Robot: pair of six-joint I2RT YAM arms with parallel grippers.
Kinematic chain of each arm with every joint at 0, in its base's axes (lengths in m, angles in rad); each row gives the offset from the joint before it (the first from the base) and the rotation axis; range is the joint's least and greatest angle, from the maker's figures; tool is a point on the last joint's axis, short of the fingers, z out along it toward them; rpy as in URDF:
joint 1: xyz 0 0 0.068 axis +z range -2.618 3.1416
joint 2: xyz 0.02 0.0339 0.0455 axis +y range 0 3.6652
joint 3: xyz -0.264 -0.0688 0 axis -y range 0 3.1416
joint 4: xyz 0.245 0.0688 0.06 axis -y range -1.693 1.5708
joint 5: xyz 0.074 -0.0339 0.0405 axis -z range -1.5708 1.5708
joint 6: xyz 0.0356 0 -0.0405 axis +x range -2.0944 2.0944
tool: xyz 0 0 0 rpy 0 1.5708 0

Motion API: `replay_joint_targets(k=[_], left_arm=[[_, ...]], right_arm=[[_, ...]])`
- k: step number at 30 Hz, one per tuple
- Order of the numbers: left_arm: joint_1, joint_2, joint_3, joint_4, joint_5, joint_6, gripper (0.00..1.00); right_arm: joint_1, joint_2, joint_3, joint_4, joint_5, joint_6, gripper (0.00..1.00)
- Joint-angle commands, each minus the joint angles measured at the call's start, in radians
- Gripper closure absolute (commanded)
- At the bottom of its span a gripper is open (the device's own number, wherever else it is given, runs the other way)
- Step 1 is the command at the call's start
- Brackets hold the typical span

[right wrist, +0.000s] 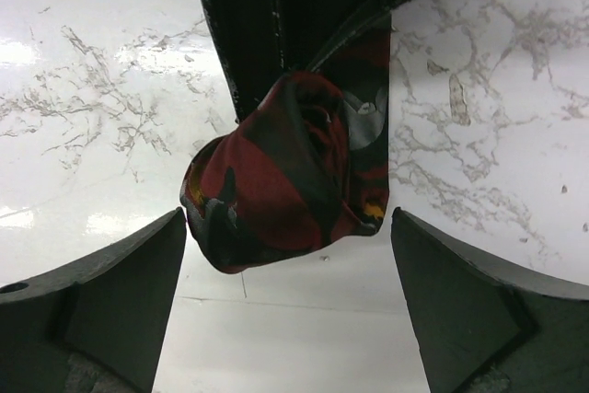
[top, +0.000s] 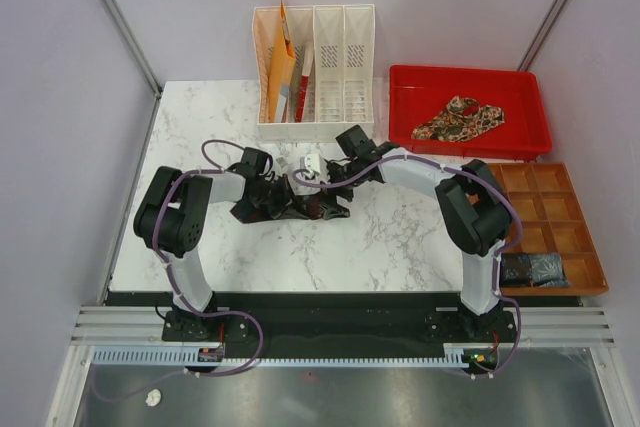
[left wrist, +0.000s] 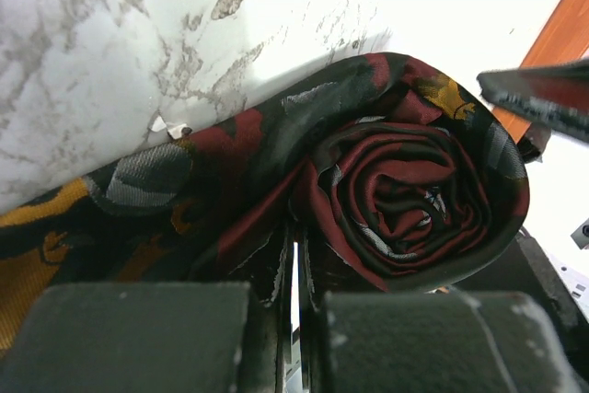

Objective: Roll the ties
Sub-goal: Roll the tie at the center of the board.

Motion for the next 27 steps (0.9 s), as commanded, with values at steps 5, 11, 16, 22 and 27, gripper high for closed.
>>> replay_joint_targets(k=[5,11,16,22,27], left_arm=[[0.007,0.033,0.015,-0.086,-0.127,0.097,0.98],[0.007,0.032,0.014,-0.085,-0.130,0.099,0.98],[0.007,0.022,0.005,-0.085,-0.128,0.091,0.98],[0.040,-0.122,-0.087,0.030,0.026,0.035,0.84],[0.079,-0.240,-0.106,0.081,0.097,0.038,0.78]], right_arm=[[0.044,-0.004,0.043,0.028,-0.029,-0.200,0.02],[0.076,0.020,0.044,0.027,-0.021,-0.272,0.08],[0.078,0.052,0.060,0.022,0.029,-0.263,0.47],[0.078,0.040,0.029,0.019,0.051,-0.263,0.89],[0.071,0.026,0.001,0.017,0.025,-0.266,1.00]])
